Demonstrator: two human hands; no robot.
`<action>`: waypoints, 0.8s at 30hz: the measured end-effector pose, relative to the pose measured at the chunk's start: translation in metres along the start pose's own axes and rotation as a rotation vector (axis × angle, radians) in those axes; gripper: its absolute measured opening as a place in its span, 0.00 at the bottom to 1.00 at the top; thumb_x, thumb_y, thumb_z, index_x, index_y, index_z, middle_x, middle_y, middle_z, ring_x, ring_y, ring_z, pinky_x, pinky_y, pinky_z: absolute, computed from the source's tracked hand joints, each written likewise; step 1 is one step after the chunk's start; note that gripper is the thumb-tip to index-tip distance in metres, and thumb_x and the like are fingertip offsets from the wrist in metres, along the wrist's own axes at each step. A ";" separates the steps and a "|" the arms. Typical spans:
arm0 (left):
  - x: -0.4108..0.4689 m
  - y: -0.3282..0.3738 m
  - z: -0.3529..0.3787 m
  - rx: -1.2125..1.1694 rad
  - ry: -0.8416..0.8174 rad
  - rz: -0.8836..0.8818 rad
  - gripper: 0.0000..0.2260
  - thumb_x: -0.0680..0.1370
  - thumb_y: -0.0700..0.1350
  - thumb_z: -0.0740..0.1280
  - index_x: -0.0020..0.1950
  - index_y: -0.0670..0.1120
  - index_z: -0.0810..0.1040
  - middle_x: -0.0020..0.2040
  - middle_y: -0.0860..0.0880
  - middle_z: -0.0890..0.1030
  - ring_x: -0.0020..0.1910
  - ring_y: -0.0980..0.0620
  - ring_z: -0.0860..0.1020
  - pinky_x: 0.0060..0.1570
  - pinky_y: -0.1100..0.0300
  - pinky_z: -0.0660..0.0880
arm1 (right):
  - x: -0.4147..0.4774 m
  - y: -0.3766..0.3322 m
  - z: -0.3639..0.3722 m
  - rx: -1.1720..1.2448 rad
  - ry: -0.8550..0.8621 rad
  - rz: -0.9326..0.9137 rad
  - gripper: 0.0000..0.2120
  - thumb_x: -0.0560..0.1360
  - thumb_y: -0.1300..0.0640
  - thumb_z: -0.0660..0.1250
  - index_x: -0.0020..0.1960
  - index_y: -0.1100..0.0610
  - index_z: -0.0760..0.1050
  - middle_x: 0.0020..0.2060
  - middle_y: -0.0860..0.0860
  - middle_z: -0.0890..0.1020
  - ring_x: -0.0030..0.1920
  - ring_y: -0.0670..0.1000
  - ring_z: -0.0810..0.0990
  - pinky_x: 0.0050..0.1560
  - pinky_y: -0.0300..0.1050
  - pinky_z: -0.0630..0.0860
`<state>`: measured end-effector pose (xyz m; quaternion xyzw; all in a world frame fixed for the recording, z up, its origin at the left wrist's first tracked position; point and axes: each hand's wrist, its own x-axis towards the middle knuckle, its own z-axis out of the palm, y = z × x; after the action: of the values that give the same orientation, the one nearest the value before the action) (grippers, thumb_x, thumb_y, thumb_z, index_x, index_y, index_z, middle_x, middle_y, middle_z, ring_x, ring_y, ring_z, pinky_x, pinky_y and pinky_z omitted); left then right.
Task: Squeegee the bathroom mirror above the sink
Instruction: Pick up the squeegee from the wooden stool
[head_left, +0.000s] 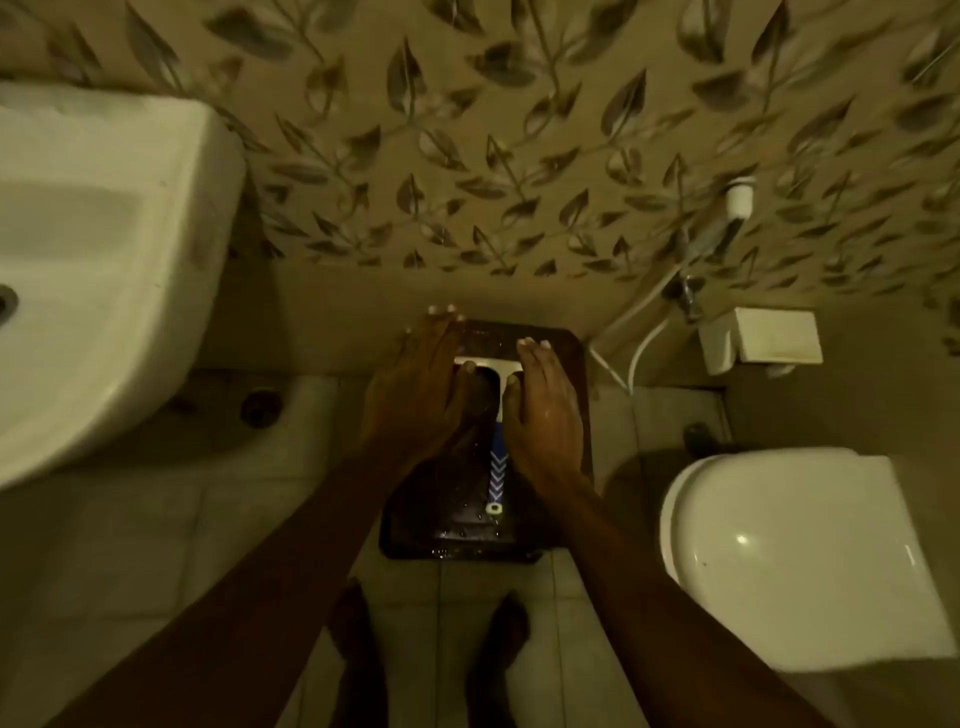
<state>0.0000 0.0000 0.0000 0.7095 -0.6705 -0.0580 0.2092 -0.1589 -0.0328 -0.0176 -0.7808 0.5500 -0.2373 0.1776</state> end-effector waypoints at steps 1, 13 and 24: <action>-0.001 -0.003 0.013 -0.011 -0.028 -0.015 0.24 0.81 0.52 0.52 0.74 0.42 0.63 0.75 0.44 0.65 0.75 0.48 0.59 0.72 0.55 0.52 | 0.000 0.008 0.011 0.001 -0.017 0.012 0.21 0.80 0.57 0.57 0.72 0.60 0.68 0.72 0.54 0.71 0.75 0.51 0.63 0.72 0.48 0.63; -0.020 -0.028 0.116 -0.107 -0.155 -0.094 0.23 0.81 0.52 0.50 0.74 0.44 0.61 0.75 0.46 0.63 0.76 0.51 0.54 0.72 0.55 0.49 | -0.003 0.064 0.103 0.139 -0.326 0.566 0.21 0.79 0.43 0.60 0.62 0.59 0.74 0.51 0.56 0.82 0.49 0.57 0.82 0.50 0.54 0.80; -0.022 0.017 0.033 -0.175 -0.066 -0.116 0.22 0.81 0.51 0.52 0.72 0.44 0.67 0.71 0.45 0.70 0.73 0.49 0.63 0.72 0.53 0.57 | 0.002 0.013 0.015 0.465 -0.114 0.659 0.10 0.79 0.53 0.65 0.47 0.60 0.77 0.34 0.47 0.78 0.34 0.45 0.76 0.33 0.38 0.69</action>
<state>-0.0295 0.0141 -0.0280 0.7238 -0.6270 -0.1516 0.2447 -0.1595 -0.0384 -0.0367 -0.5136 0.6917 -0.2421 0.4463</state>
